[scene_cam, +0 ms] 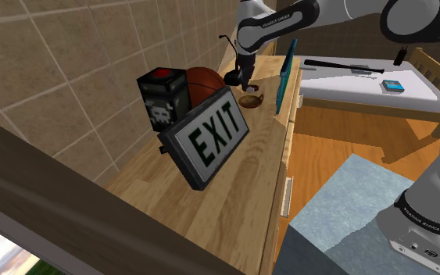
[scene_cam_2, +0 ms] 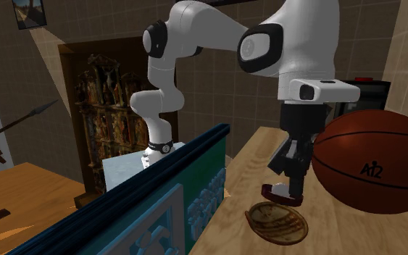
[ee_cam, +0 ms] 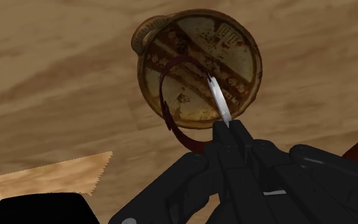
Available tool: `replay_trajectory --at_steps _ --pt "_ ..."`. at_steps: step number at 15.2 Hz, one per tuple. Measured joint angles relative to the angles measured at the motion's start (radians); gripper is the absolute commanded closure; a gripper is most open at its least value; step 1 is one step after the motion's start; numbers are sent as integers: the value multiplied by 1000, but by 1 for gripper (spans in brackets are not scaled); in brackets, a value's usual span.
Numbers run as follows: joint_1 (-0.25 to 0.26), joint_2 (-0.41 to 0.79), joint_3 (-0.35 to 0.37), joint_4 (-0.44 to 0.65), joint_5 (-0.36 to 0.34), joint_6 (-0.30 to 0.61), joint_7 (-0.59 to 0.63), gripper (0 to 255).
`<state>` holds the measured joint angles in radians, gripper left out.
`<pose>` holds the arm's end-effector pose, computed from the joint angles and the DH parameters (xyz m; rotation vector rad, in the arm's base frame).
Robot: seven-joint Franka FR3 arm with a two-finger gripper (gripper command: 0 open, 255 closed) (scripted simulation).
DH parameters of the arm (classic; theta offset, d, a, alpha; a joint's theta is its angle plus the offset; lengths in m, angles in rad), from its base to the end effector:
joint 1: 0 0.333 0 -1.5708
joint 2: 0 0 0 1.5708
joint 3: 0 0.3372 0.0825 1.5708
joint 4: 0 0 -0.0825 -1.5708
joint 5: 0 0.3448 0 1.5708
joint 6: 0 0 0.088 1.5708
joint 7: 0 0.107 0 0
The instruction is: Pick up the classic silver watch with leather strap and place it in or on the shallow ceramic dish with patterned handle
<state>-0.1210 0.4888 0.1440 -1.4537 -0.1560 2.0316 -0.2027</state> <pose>0.6794 -0.0123 0.4476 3.0267 0.4091 0.1336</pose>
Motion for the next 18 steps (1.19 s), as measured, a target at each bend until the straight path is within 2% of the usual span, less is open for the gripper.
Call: replay_trajectory --at_steps 4,9,10,16,18 --pt "-2 10 -2 -31 -3 41 2 255" --pt "-1 12 -2 -33 -4 45 4 255" --pt "-1 12 -2 -33 -4 45 4 0" --pt "-1 12 -2 -33 -4 45 4 0" --pt "-2 -9 0 -20 1 12 0 0"
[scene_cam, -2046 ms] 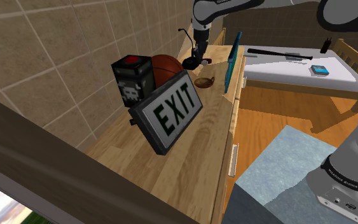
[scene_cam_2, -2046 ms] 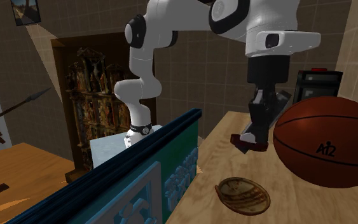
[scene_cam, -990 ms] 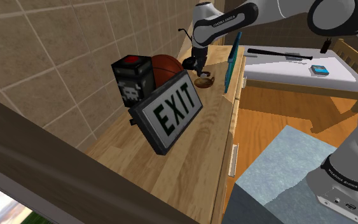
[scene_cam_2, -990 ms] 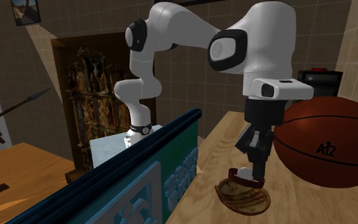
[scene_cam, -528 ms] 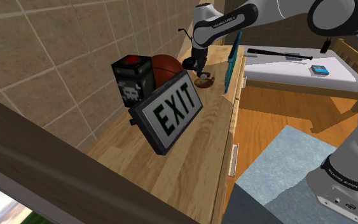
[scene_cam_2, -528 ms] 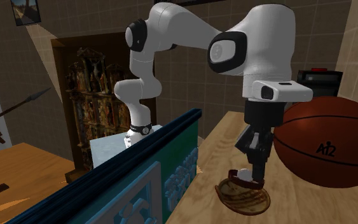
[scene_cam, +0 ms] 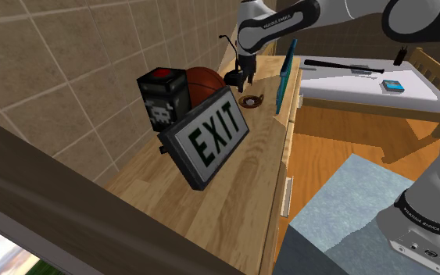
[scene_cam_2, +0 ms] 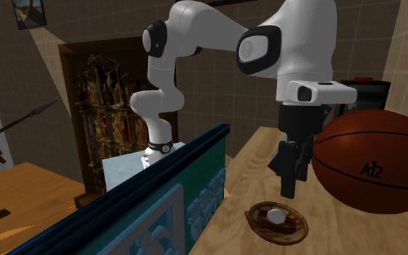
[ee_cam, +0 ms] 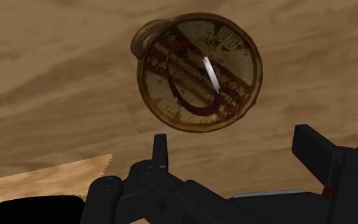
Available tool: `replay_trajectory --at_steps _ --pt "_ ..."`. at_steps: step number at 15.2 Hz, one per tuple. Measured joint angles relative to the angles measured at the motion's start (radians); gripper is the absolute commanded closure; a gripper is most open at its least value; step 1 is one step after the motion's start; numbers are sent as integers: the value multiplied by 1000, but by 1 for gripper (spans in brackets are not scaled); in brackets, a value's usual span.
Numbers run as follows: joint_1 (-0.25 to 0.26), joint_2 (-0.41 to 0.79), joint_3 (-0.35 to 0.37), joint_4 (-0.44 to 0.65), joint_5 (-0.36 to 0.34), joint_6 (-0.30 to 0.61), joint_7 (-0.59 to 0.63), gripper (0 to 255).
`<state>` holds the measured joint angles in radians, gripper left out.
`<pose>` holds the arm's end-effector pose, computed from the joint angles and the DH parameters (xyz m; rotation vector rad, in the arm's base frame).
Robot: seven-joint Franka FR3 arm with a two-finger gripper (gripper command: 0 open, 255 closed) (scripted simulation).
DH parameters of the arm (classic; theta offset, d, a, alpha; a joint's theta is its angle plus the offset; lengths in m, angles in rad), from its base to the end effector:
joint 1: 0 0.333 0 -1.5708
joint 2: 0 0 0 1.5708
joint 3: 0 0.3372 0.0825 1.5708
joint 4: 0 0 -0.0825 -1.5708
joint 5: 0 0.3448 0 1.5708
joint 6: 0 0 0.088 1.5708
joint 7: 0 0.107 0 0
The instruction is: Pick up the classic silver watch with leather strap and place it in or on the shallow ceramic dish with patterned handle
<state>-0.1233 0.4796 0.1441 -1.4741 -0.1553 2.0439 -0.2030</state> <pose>0.6766 -0.0128 0.4458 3.0267 0.4092 0.1351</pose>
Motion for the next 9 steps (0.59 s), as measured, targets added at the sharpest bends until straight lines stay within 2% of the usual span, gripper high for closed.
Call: replay_trajectory --at_steps 3,9 --pt "1 -23 3 35 5 -57 -6 0" --pt "4 -24 4 45 5 -69 -3 0"
